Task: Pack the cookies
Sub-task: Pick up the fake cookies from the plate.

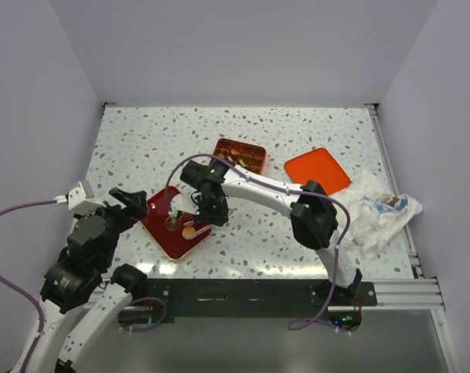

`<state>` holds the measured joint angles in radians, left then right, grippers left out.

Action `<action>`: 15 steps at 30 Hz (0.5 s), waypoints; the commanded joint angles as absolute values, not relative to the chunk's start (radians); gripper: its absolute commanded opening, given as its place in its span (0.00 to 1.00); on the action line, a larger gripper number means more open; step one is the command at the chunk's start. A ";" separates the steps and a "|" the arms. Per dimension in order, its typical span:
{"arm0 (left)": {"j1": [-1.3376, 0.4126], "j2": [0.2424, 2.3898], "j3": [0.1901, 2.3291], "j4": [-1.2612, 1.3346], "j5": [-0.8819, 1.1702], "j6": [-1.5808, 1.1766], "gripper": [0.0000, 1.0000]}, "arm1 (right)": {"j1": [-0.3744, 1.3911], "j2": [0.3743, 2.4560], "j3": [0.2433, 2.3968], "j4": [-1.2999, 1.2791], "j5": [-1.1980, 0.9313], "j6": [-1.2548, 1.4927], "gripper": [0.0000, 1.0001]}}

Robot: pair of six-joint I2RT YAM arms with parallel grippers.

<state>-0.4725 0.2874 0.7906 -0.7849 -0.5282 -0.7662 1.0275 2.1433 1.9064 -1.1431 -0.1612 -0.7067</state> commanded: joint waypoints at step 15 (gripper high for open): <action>-0.472 0.345 0.782 -0.669 -0.496 -0.755 0.97 | 0.662 1.904 1.997 -1.238 -0.167 -0.738 0.13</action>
